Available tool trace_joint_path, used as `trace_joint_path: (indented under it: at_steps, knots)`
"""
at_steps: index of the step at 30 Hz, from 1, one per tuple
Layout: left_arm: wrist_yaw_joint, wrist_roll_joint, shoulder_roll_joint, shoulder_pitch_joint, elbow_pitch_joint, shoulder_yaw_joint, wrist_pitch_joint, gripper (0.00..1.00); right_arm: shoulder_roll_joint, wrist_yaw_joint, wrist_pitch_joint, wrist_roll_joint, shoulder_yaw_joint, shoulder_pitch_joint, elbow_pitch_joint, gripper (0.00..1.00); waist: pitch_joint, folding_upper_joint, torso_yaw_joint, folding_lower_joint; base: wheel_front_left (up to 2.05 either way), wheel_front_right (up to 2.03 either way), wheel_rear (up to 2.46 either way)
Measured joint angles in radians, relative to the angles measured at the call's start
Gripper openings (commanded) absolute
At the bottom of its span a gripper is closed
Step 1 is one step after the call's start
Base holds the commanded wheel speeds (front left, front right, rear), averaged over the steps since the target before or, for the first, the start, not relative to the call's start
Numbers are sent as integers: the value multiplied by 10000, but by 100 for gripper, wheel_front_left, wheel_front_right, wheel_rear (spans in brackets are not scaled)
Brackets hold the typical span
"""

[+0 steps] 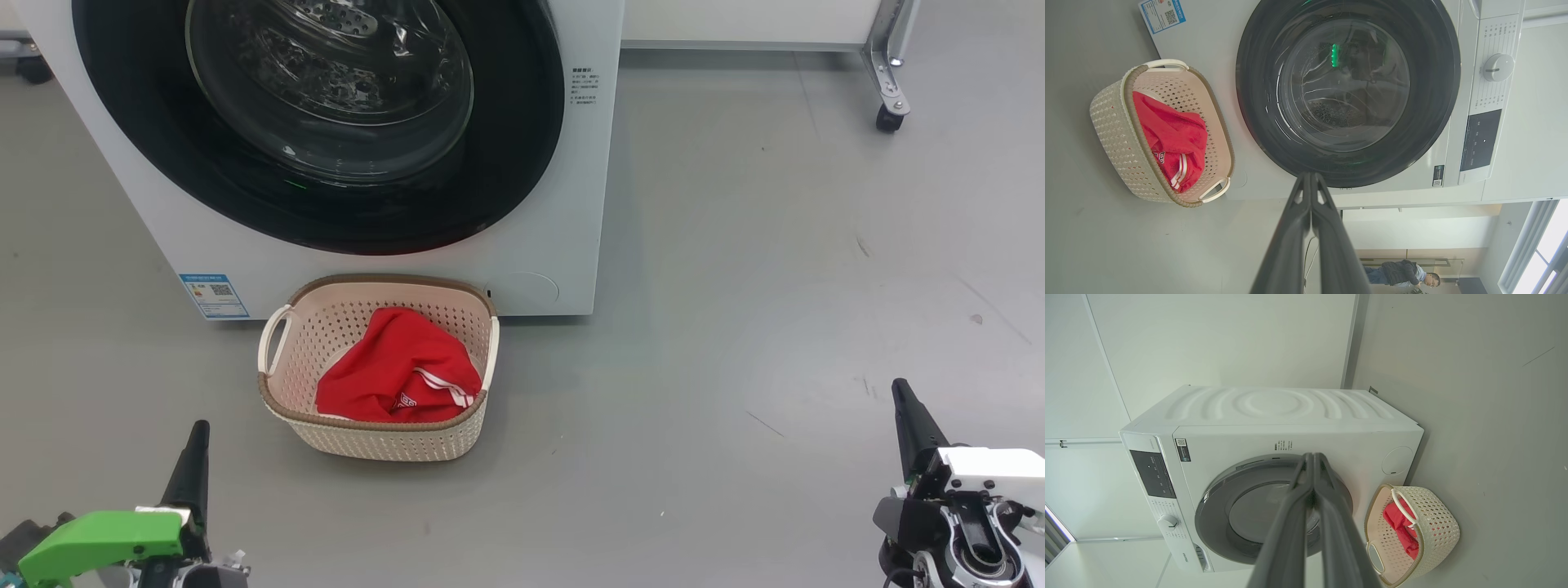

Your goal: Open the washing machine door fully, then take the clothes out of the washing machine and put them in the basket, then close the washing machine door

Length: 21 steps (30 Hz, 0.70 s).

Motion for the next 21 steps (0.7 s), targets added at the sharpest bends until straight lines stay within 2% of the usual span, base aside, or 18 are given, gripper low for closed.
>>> trace_joint_path:
  at_steps: [21]
  knots:
    - [0, 0, 0, -3, 10, 15, 0, 0, 0, 0, -2, 2, 4, 0, 0, 0, 0, 0, 1, 0, 0, 0, 0]
